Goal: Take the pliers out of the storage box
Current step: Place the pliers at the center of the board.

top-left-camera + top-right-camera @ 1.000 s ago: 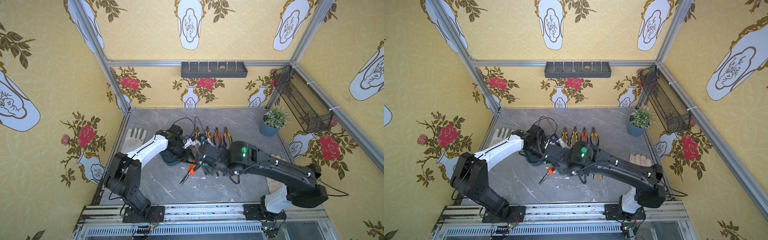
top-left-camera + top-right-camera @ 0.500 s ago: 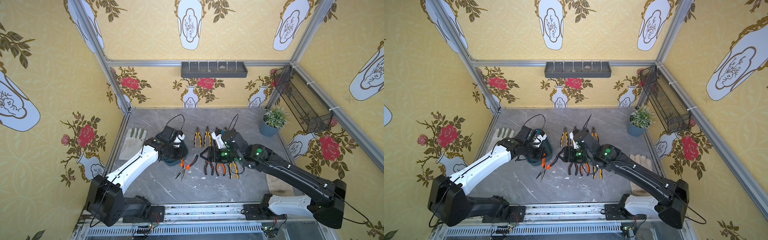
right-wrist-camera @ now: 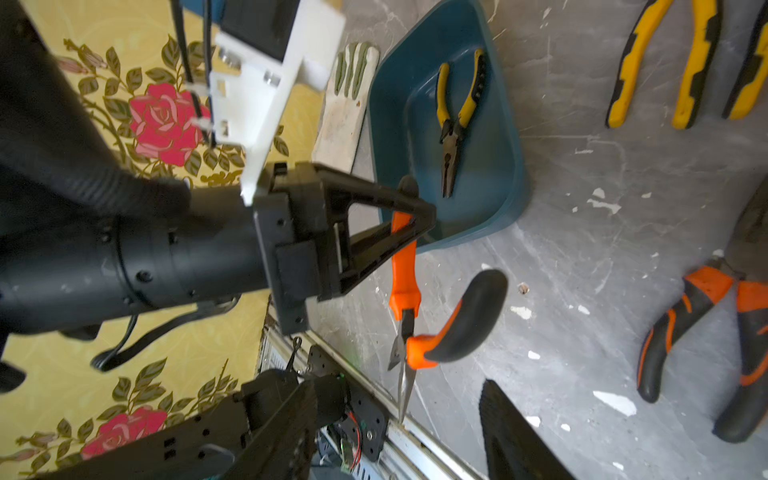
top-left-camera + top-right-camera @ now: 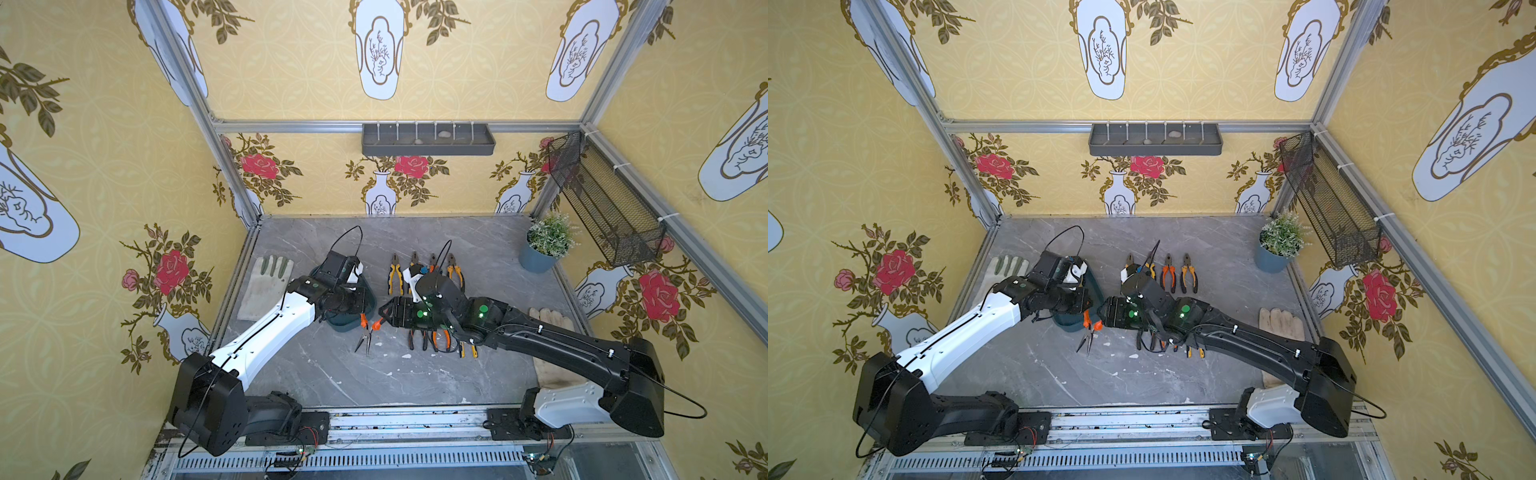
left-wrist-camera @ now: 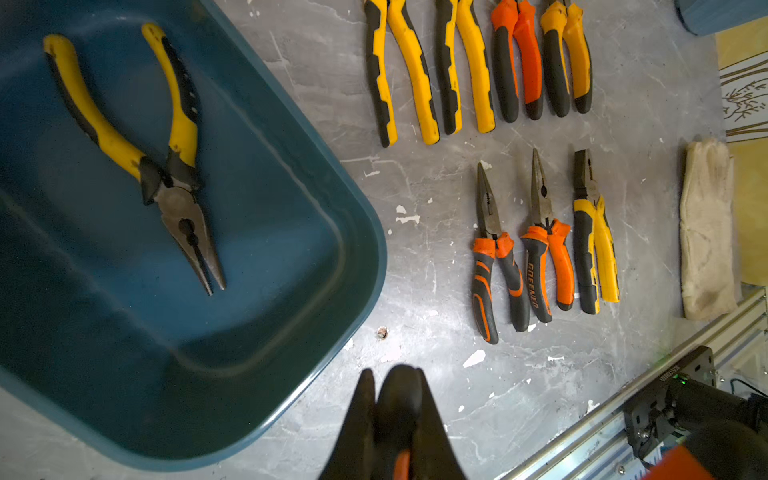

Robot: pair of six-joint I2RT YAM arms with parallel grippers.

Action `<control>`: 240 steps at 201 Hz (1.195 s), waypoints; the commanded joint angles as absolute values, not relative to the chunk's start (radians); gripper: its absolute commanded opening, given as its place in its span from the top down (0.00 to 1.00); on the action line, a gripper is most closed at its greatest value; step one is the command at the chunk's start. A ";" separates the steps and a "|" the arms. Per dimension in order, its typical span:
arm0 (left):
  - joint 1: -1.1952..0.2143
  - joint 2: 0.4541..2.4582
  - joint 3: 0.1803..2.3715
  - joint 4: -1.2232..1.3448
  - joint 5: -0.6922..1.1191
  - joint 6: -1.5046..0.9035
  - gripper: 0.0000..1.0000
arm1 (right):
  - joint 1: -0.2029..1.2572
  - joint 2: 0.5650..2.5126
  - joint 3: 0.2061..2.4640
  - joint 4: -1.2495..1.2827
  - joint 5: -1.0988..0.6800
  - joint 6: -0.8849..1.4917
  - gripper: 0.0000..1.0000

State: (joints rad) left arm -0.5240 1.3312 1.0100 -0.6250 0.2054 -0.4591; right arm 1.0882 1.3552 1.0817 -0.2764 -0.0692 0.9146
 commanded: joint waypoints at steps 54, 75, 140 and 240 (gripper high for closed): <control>-0.524 1.320 1.008 -0.558 0.234 -0.499 1.00 | 1.028 1.425 0.994 -0.041 -0.144 0.965 0.49; -0.523 1.324 1.014 -0.555 0.229 -0.502 1.00 | 1.037 1.430 0.971 0.019 -0.165 0.996 0.55; -0.523 1.332 1.014 -0.533 0.236 -0.515 1.00 | 1.045 1.401 0.881 0.178 -0.156 1.050 1.00; -0.523 1.074 0.769 -0.234 0.452 -0.525 0.01 | 0.854 1.252 0.836 0.161 -0.275 1.044 1.00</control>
State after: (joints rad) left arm -0.5228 1.1061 0.8303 -0.4015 0.2958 -0.5213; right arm 0.9249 1.2675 0.8249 0.1055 -0.1360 1.0393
